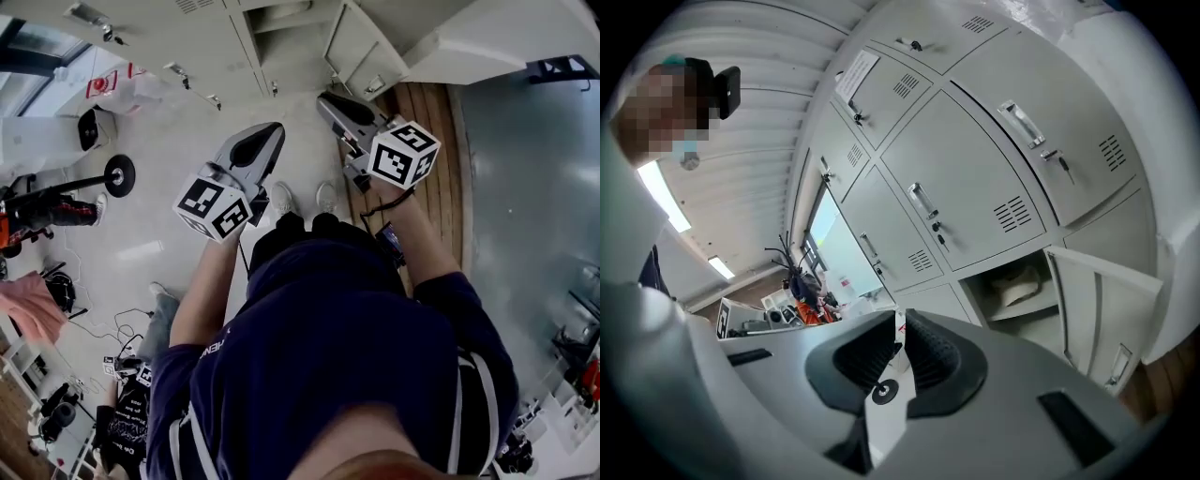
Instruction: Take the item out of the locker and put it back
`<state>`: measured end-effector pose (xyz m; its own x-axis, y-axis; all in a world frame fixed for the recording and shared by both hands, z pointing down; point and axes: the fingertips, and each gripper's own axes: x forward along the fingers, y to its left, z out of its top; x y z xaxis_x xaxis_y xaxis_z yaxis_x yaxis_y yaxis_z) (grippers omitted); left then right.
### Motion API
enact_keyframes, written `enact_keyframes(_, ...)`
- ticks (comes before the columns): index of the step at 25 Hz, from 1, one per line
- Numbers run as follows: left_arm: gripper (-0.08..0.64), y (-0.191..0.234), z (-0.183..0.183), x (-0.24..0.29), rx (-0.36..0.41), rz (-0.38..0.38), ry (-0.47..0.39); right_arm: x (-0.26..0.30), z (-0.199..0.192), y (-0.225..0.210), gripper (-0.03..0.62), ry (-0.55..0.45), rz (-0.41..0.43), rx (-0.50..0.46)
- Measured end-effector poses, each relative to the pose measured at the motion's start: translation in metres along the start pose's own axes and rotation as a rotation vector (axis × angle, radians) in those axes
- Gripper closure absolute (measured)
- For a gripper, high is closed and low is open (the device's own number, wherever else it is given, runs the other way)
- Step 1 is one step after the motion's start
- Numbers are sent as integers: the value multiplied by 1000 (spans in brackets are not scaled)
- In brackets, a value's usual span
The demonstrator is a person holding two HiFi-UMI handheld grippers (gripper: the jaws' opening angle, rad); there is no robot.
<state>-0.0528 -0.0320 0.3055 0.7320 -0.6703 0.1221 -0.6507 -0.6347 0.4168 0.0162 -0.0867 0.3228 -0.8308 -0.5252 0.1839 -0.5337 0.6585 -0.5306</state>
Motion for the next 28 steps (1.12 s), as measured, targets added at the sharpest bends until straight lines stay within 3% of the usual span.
enact_keyframes(17, 557, -27, 8, 32, 29, 28, 2, -36, 16, -8, 577, 28, 11, -109)
enact_keyframes(28, 557, -31, 6, 39, 43, 31, 12, -45, 6, -15, 580, 51, 11, -104)
